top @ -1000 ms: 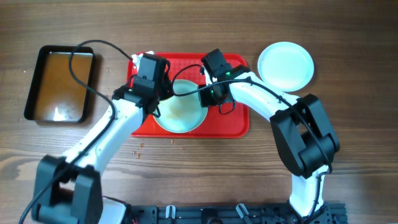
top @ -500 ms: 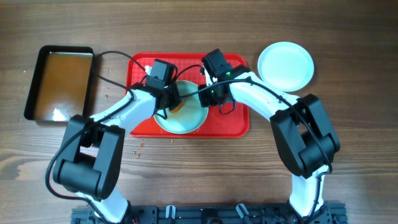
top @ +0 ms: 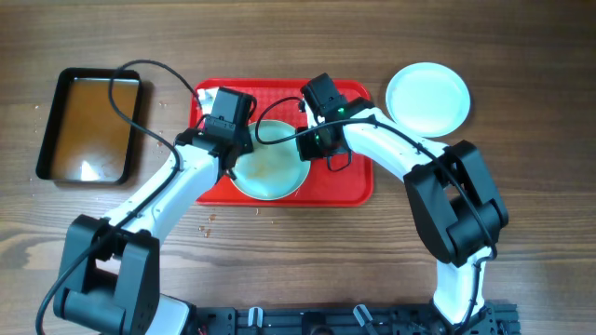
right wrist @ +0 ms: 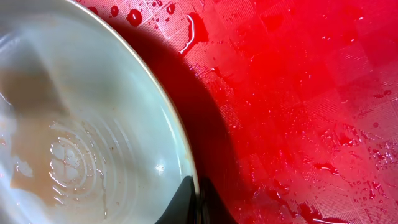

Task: Clean dirty plates on tray and stack at the side
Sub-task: 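Scrub the remaining plate with the sponge in the left gripper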

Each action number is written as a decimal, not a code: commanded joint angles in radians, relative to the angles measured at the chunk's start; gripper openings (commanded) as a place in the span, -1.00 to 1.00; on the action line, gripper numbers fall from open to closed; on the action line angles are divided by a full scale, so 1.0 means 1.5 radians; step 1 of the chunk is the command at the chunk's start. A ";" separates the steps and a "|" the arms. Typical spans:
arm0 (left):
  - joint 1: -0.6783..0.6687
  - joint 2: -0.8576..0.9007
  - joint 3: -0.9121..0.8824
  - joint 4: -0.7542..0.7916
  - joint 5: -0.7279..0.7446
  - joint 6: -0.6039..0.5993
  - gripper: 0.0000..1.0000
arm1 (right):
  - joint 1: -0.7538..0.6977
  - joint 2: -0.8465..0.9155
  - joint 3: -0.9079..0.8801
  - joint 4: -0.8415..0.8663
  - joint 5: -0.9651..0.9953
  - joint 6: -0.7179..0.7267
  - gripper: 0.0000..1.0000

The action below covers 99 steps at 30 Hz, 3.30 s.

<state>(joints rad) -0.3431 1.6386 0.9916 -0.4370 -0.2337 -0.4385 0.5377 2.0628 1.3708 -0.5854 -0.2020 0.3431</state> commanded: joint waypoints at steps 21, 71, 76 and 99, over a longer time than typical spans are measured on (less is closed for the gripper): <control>-0.077 0.065 -0.007 -0.022 -0.430 0.151 -0.92 | -0.005 0.027 -0.003 -0.007 0.032 0.003 -0.91; 0.024 0.036 -0.007 0.036 0.249 -0.097 -0.92 | -0.005 0.027 -0.003 -0.008 0.032 0.000 -0.91; 0.024 0.101 -0.009 0.008 0.164 -0.095 -0.92 | -0.005 0.027 -0.003 -0.008 0.032 0.001 -0.91; -0.026 0.016 -0.009 0.052 0.003 -0.080 -0.92 | -0.005 0.027 -0.003 -0.009 0.032 0.001 -0.91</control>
<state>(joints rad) -0.3798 1.6844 0.9844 -0.3954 -0.5331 -0.5377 0.5350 2.0647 1.3750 -0.5900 -0.2043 0.3500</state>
